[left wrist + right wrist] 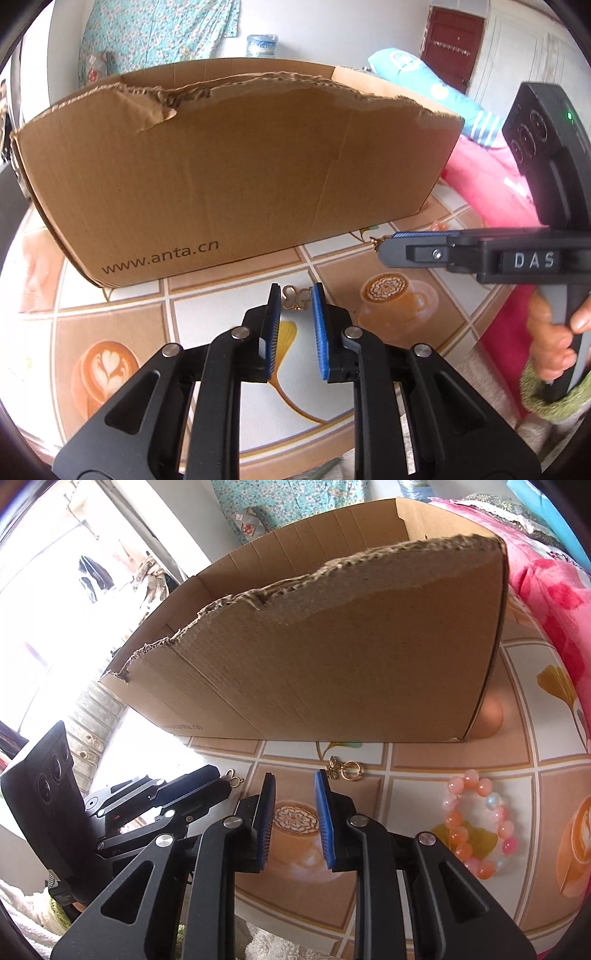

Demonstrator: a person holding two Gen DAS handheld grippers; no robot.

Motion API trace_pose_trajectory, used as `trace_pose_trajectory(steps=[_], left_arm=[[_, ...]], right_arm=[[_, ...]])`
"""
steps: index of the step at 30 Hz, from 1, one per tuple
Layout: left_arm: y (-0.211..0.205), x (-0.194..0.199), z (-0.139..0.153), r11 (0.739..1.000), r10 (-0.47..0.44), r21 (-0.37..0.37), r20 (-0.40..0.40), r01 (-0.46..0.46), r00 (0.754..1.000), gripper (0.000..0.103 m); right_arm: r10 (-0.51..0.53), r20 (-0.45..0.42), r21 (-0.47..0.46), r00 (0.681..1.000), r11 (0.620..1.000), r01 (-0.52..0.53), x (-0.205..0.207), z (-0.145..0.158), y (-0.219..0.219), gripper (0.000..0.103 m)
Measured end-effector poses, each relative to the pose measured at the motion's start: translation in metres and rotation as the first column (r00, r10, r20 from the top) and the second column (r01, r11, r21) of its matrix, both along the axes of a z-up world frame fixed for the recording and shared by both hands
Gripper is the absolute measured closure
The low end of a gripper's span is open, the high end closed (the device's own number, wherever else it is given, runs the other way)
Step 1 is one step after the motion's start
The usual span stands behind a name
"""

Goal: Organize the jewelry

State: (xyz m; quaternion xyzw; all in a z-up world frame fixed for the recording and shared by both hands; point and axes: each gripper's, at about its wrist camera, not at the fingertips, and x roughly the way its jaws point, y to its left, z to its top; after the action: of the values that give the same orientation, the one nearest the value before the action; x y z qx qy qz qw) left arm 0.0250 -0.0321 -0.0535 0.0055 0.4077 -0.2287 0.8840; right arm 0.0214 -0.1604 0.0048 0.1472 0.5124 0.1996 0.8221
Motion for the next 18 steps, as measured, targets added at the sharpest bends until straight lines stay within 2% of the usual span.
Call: trace_pose_trajectory(steps=[5,8,13,18], left_arm=[[0.005,0.000,-0.003,0.995,-0.044,-0.094,-0.047,0.039,0.998,0.087],[0.004,-0.001,-0.004,0.991,-0.060,-0.122,-0.058,0.052,0.997,0.087],[0.001,-0.003,-0.001,0.997,-0.028,-0.066,0.002,0.028,1.000,0.087],[-0.012,-0.001,-0.003,0.997,-0.047,0.062,0.045,0.044,0.998,0.086]], right_arm=[[0.000,-0.005,-0.008,1.000,1.000,0.000,-0.001,0.000,0.005,0.081],[-0.011,-0.013,-0.008,1.000,1.000,0.011,0.002,-0.002,0.002,0.081],[-0.016,-0.013,-0.006,1.000,1.000,0.016,0.000,-0.003,-0.003,0.081],[-0.015,-0.015,0.001,1.000,1.000,0.015,0.001,-0.005,-0.005,0.081]])
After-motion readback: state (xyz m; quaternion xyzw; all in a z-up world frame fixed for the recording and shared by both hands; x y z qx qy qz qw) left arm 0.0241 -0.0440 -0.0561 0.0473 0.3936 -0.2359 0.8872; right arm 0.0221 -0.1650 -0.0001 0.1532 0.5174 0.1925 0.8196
